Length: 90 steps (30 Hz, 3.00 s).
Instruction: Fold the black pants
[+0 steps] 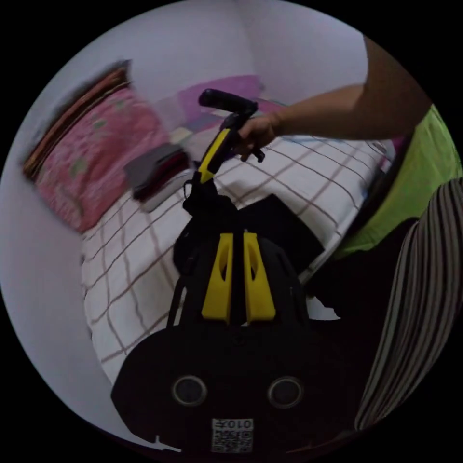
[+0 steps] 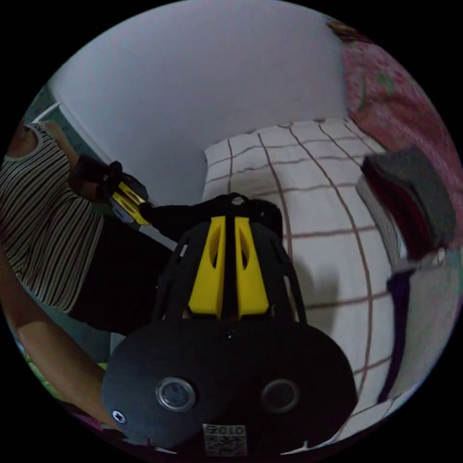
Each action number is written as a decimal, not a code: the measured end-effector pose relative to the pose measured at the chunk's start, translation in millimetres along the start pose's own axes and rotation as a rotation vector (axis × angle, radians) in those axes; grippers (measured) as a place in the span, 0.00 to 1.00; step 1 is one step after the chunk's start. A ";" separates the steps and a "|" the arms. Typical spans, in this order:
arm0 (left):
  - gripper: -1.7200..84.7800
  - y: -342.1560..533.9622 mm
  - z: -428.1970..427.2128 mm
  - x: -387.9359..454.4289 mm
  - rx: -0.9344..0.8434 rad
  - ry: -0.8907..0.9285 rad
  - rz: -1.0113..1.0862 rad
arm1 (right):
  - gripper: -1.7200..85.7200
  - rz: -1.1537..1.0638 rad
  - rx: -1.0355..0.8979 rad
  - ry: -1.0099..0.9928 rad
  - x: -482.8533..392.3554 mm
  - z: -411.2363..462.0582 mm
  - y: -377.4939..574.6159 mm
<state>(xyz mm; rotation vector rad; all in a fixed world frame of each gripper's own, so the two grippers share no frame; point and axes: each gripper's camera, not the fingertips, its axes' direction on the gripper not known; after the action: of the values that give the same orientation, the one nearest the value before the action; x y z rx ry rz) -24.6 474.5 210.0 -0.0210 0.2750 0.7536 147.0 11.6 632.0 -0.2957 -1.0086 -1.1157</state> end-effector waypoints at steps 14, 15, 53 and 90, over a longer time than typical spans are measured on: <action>0.07 -113.2 99.3 122.9 -0.121 0.029 0.317 | 0.08 0.277 -0.048 -0.013 -0.7 -3.1 203.0; 0.08 -121.3 104.2 127.4 -0.122 0.026 0.322 | 0.08 0.284 -0.046 -0.008 -1.8 -4.6 208.8; 0.10 -80.3 191.7 -55.9 -0.441 0.210 0.004 | 0.07 1.102 0.106 0.182 -242.0 45.0 468.4; 0.11 -12.3 170.0 -110.0 -0.245 0.158 0.051 | 0.16 1.404 0.417 0.078 -442.5 124.2 631.4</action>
<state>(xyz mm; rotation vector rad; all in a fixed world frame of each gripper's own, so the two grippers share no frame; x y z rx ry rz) -52.1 411.4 400.8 -0.3069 0.3329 0.8346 585.9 647.5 518.5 -0.4903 -0.6697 0.3487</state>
